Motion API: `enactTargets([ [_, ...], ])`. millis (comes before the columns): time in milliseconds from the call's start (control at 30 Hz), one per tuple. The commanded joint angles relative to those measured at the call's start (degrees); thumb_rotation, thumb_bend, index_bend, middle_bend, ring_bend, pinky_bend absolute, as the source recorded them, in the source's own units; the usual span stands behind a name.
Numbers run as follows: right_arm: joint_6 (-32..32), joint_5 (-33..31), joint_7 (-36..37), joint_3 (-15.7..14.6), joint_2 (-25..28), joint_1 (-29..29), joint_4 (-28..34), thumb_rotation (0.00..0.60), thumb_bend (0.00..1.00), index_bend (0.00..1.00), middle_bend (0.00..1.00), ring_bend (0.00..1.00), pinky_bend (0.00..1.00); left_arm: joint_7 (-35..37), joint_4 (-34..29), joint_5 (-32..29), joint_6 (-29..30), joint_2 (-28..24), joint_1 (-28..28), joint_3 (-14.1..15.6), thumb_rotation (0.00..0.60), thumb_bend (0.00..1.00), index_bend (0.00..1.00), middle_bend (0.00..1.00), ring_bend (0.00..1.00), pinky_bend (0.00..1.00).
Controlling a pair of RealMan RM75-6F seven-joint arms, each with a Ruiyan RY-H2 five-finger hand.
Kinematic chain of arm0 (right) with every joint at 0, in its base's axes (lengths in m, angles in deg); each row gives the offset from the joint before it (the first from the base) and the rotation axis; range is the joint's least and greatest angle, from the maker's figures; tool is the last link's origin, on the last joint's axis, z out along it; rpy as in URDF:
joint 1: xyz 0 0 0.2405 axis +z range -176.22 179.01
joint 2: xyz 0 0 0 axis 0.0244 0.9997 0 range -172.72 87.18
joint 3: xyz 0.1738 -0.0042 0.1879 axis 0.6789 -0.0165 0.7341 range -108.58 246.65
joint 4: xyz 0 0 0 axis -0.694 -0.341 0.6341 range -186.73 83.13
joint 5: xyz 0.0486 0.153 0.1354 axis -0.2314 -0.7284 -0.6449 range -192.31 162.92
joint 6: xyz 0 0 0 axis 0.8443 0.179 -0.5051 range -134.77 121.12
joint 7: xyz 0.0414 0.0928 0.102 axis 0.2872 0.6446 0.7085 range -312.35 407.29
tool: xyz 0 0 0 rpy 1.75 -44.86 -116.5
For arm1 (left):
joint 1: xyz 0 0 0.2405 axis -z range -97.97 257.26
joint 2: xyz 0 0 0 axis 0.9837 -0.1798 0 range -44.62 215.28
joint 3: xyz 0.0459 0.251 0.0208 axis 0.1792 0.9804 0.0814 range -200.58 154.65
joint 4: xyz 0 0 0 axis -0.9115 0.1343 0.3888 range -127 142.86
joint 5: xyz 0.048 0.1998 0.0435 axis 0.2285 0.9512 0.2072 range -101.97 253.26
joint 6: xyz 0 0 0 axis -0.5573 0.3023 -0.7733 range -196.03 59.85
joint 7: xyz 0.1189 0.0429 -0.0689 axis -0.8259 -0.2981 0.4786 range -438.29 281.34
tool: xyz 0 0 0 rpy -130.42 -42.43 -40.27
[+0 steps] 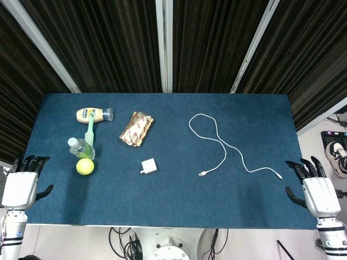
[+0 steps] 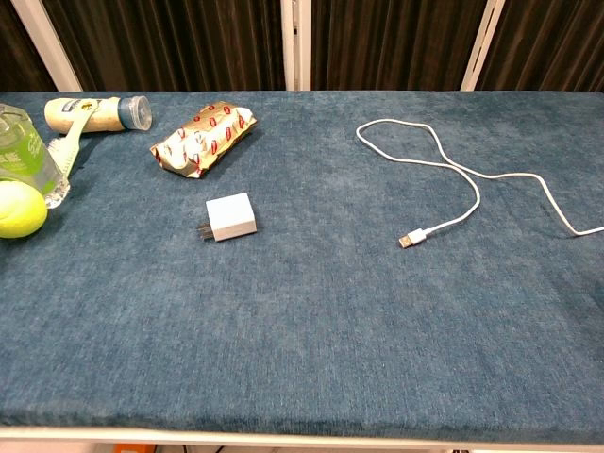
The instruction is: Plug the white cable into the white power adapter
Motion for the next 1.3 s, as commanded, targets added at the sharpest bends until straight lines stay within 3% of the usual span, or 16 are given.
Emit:
enactTargets([
  [33, -0.3, 0.1, 0.0, 0.3, 0.1, 0.2, 0.1, 0.600, 0.24, 0.20, 0.28, 0.12, 0.04, 0.1, 0.6, 0.4, 0.2, 0.3, -0.1, -0.3, 0.600, 0.14, 0.22, 0.22, 0.14, 0.06],
  [300, -3.2, 1.0, 1.4, 0.3, -0.1, 1.5, -0.1, 0.600, 0.24, 0.20, 0.28, 0.12, 0.04, -0.6, 0.6, 1.0, -0.4, 0.3, -0.4, -0.4, 0.600, 0.14, 0.22, 0.22, 0.14, 0.06],
  [500, -13.5, 2.7, 3.6, 0.5, -1.9, 7.9, 0.0, 0.600, 0.24, 0.20, 0.31, 0.11, 0.04, -0.3, 0.1, 1.3, -0.8, 0.5, -0.6, -0.5, 0.600, 0.14, 0.22, 0.22, 0.14, 0.06],
  [733, -28.4, 0.5, 4.4, 3.2, -9.7, 18.4, -4.0, 0.600, 0.24, 0.18, 0.31, 0.11, 0.04, -0.4, -0.1, 1.9, -1.2, 0.7, -0.8, -0.5, 0.600, 0.14, 0.22, 0.22, 0.14, 0.06],
  [933, -36.5, -3.4, 3.8, 5.4, -16.4, 24.6, -9.4, 0.600, 0.24, 0.17, 0.31, 0.11, 0.04, -0.6, -1.0, 1.9, -1.0, 0.3, -1.3, -0.6, 0.600, 0.14, 0.22, 0.22, 0.14, 0.06],
  [1133, -39.4, -4.7, 4.7, 6.2, -21.3, 28.2, -14.3, 0.600, 0.24, 0.17, 0.31, 0.11, 0.04, -1.0, -1.2, 1.4, -1.6, 0.3, -1.4, -0.8, 0.600, 0.14, 0.22, 0.22, 0.14, 0.06],
  [1300, -40.1, -3.7, 6.0, 4.8, -22.0, 29.2, -14.5, 0.600, 0.25, 0.17, 0.31, 0.11, 0.04, -1.0, -1.1, 1.3, -1.8, 0.5, -1.4, -1.1, 0.600, 0.14, 0.22, 0.22, 0.14, 0.06],
])
